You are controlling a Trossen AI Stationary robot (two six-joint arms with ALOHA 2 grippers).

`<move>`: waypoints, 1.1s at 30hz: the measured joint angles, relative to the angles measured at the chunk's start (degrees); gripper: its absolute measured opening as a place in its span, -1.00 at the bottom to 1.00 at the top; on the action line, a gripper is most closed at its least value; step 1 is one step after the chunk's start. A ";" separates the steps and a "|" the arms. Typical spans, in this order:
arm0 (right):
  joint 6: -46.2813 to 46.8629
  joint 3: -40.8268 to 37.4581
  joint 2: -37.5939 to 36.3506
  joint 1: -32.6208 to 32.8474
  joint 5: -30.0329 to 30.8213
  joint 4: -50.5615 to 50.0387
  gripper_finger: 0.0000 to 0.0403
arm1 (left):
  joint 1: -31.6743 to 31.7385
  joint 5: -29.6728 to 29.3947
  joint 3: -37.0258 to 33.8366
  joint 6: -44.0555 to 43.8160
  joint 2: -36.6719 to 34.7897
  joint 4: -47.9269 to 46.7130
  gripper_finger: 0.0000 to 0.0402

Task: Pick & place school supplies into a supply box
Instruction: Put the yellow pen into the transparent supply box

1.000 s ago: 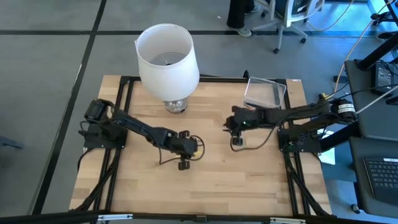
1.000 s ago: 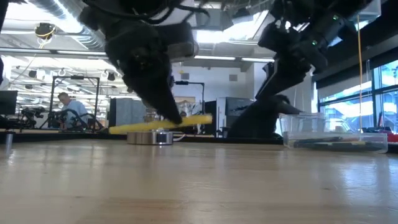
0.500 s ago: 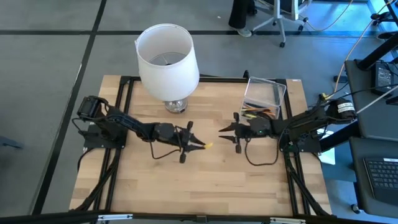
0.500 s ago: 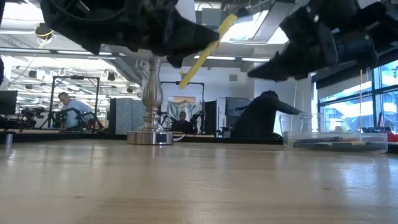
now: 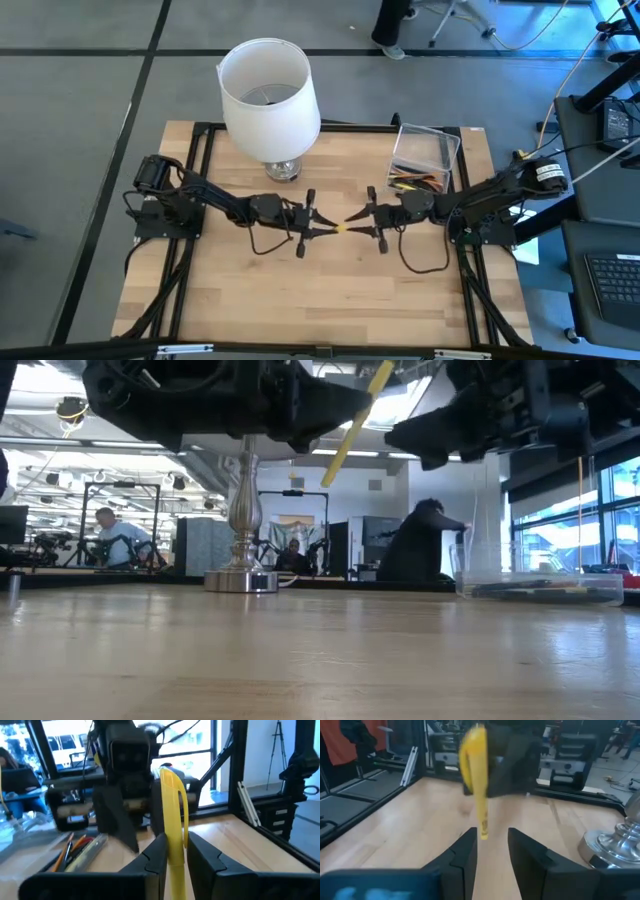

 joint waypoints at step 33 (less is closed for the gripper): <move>-1.52 12.17 13.61 -0.04 -4.87 -2.41 -0.79 | -0.26 -0.27 0.38 0.58 -1.34 -2.71 -0.61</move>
